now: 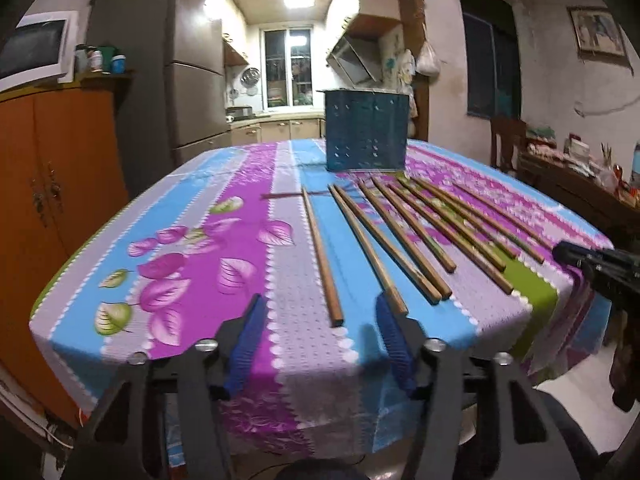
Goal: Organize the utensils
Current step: 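Close the right tool on one wooden chopstick while the left tool grasps another, then lift the chopsticks and lower them into the teal holder with both tools, then open both tools to drop the chopsticks into the teal holder, then move both open tools back over the remaining chopsticks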
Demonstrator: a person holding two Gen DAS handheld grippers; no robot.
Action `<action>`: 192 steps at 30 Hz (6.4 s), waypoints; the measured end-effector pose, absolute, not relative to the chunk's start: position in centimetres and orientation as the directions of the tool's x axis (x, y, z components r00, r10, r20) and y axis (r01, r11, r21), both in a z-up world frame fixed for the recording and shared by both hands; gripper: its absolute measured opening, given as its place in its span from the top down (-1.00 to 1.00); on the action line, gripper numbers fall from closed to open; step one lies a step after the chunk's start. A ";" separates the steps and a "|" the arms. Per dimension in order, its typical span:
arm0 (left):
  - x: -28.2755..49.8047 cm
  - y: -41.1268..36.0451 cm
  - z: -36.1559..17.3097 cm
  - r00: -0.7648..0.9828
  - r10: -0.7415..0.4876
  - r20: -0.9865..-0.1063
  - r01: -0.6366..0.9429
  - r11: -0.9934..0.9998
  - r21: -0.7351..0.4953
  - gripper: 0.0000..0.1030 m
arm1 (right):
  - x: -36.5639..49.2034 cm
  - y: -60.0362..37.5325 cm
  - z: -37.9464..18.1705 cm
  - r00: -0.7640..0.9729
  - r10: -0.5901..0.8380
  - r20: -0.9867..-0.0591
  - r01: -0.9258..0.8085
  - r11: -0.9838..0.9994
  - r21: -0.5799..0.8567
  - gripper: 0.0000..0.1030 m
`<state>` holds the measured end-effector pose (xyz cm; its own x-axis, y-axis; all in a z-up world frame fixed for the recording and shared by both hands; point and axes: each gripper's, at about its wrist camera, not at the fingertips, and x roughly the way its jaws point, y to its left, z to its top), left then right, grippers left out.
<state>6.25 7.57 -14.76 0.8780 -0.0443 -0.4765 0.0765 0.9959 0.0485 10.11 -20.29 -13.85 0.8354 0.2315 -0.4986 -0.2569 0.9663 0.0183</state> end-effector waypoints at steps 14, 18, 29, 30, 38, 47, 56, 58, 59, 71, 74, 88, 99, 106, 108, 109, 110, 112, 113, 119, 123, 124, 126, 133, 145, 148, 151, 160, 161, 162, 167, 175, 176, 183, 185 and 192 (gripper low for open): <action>7.1 6.6 -16.9 0.938 0.024 -0.346 0.012 0.995 0.103 0.79 | 9.5 -19.6 -14.3 0.866 0.204 -0.456 -0.237 0.971 -0.016 0.80; 7.3 6.5 -16.8 0.938 0.027 -0.345 0.006 0.996 0.093 0.85 | 9.5 -19.8 -14.3 0.869 0.212 -0.446 -0.233 0.972 0.008 0.86; 4.6 6.7 -10.6 0.970 -0.003 -0.242 0.022 0.997 0.075 0.86 | 7.4 -20.5 -9.1 0.916 0.221 -0.334 -0.237 0.971 -0.008 0.90; 4.5 6.8 -9.7 0.974 -0.008 -0.228 0.025 0.997 0.075 0.86 | 7.2 -20.5 -8.0 0.922 0.225 -0.316 -0.242 0.970 -0.015 0.90; 6.4 6.6 -1.7 0.991 -0.058 -0.118 0.069 0.994 0.087 0.86 | 7.9 -20.7 -1.7 0.938 0.265 -0.225 -0.284 0.957 -0.057 0.90; 12.4 5.6 4.2 0.983 -0.111 -0.145 0.125 0.988 0.088 0.86 | 14.5 -20.6 4.1 0.901 0.333 -0.278 -0.359 0.932 -0.045 0.90; 16.8 5.8 9.4 0.974 -0.122 -0.193 0.138 0.988 0.068 0.86 | 20.1 -19.8 7.8 0.878 0.349 -0.327 -0.381 0.924 -0.039 0.90; 17.7 5.7 10.9 0.973 -0.128 -0.194 0.142 0.988 0.058 0.86 | 21.5 -19.6 9.4 0.878 0.351 -0.325 -0.382 0.923 -0.035 0.90; 18.5 5.6 12.1 0.971 -0.135 -0.198 0.148 0.988 0.050 0.86 | 22.0 -19.5 10.0 0.878 0.352 -0.325 -0.382 0.924 -0.033 0.90; 27.6 3.5 21.9 0.969 -0.157 -0.192 0.164 0.986 0.020 0.86 | 31.1 -16.6 21.9 0.887 0.350 -0.301 -0.381 0.923 -0.047 0.90; 30.4 2.8 22.6 0.965 -0.152 -0.215 0.160 0.987 0.019 0.86 | 33.4 -16.1 22.2 0.876 0.354 -0.328 -0.386 0.922 -0.034 0.90; 38.6 2.3 18.1 0.917 -0.166 -0.362 0.181 0.984 0.006 0.86 | 39.5 -13.3 17.7 0.795 0.384 -0.470 -0.423 0.906 0.026 0.90; 42.8 2.1 13.7 0.883 -0.152 -0.444 0.172 0.985 0.004 0.86 | 43.4 -13.1 13.3 0.749 0.379 -0.543 -0.414 0.908 0.063 0.90; 44.9 2.5 11.8 0.872 -0.128 -0.473 0.144 0.990 -0.003 0.85 | 45.0 -13.5 11.6 0.735 0.374 -0.566 -0.399 0.913 0.084 0.89; 45.3 2.8 11.4 0.870 -0.122 -0.478 0.138 0.990 -0.001 0.85 | 45.1 -13.7 11.4 0.736 0.371 -0.566 -0.394 0.915 0.088 0.88; 45.5 2.8 11.2 0.868 -0.120 -0.482 0.136 0.991 -0.002 0.84 | 45.1 -13.8 11.2 0.737 0.369 -0.567 -0.391 0.916 0.089 0.87; 45.6 2.9 11.1 0.867 -0.117 -0.484 0.132 0.991 -0.003 0.80 | 45.1 -13.9 11.1 0.740 0.364 -0.566 -0.387 0.918 0.085 0.79; 45.6 3.2 10.9 0.870 -0.112 -0.480 0.124 0.992 -0.007 0.46 | 45.1 -14.1 11.1 0.751 0.355 -0.557 -0.379 0.922 0.076 0.47; 45.6 3.3 10.8 0.874 -0.108 -0.474 0.118 0.993 -0.008 0.40 | 44.8 -14.3 11.1 0.760 0.356 -0.544 -0.377 0.923 0.078 0.25; 44.6 3.9 10.0 0.893 -0.075 -0.443 0.083 0.997 -0.002 0.23 | 42.0 -15.3 11.0 0.845 0.310 -0.435 -0.335 0.942 0.020 0.03; 43.4 4.0 9.8 0.904 -0.070 -0.422 0.074 0.997 -0.007 0.20 | 40.7 -15.7 10.5 0.874 0.291 -0.389 -0.316 0.949 -0.001 -0.02; 43.2 4.0 9.8 0.905 -0.069 -0.420 0.072 0.997 -0.008 0.19 | 40.4 -15.8 10.4 0.877 0.292 -0.381 -0.316 0.949 -0.001 -0.03; 42.6 4.0 9.6 0.907 -0.069 -0.415 0.071 0.997 -0.011 0.16 | 40.0 -15.9 10.3 0.880 0.292 -0.374 -0.316 0.949 -0.004 -0.04; 40.2 4.4 9.3 0.916 -0.063 -0.396 0.063 0.998 -0.014 0.10 | 38.2 -17.1 10.1 0.883 0.307 -0.355 -0.319 0.948 0.027 -0.08; 32.4 4.3 9.0 0.950 -0.044 -0.310 0.051 0.999 0.014 -0.01 | 31.5 -17.7 10.6 0.916 0.307 -0.258 -0.316 0.949 0.006 -0.20; 29.7 4.4 9.0 0.959 -0.044 -0.279 0.050 0.999 0.015 -0.04 | 28.9 -18.1 10.4 0.919 0.318 -0.232 -0.323 0.946 0.017 -0.22; 25.7 4.2 8.7 0.970 -0.050 -0.238 0.056 0.998 0.019 -0.11 | 25.9 -18.3 9.9 0.922 0.326 -0.211 -0.331 0.944 0.013 -0.28; 14.9 6.1 4.0 0.976 -0.071 -0.207 0.072 0.997 -0.002 -0.23 | 16.5 -18.8 6.4 0.915 0.352 -0.199 -0.358 0.934 0.006 -0.34; 13.9 6.4 3.1 0.973 -0.073 -0.219 0.074 0.997 -0.003 -0.23 | 15.3 -18.8 5.6 0.912 0.358 -0.200 -0.364 0.931 0.006 -0.34; 13.0 6.6 2.2 0.971 -0.071 -0.227 0.074 0.997 0.002 -0.23 | 14.6 -18.8 5.0 0.910 0.362 -0.200 -0.368 0.930 0.007 -0.34; 9.6 7.8 -3.3 0.954 -0.055 -0.296 0.064 0.998 0.023 -0.24 | 10.2 -17.9 0.0 0.877 0.406 -0.257 -0.403 0.913 0.066 0.04; 7.2 8.3 -10.3 0.919 -0.056 -0.390 0.070 0.997 0.021 -0.20 | 7.2 -13.3 -9.8 0.767 0.440 -0.466 -0.454 0.887 0.091 0.71; 6.9 8.4 -10.9 0.914 -0.058 -0.402 0.069 0.998 0.013 -0.20 | 7.1 -12.9 -10.4 0.761 0.438 -0.477 -0.453 0.887 0.091 0.71; 5.8 8.1 -12.2 0.907 -0.063 -0.417 0.083 0.996 0.031 -0.20 | 7.3 -10.4 -13.0 0.763 0.397 -0.509 -0.433 0.900 0.054 0.75; 5.4 7.7 -12.5 0.905 -0.073 -0.418 0.098 0.994 0.040 -0.20 | 7.2 -10.2 -13.1 0.780 0.376 -0.501 -0.418 0.908 0.030 0.76; 4.9 4.8 -13.6 0.892 -0.138 -0.430 0.189 0.979 0.077 0.16 | 8.5 -10.8 -13.5 0.794 0.359 -0.491 -0.395 0.918 0.033 0.76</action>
<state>4.86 4.83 -13.64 0.8924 -0.1380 -0.4297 0.1885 0.9790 0.0770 8.50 -10.79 -13.54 0.7936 0.3587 -0.4915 -0.3945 0.9183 0.0331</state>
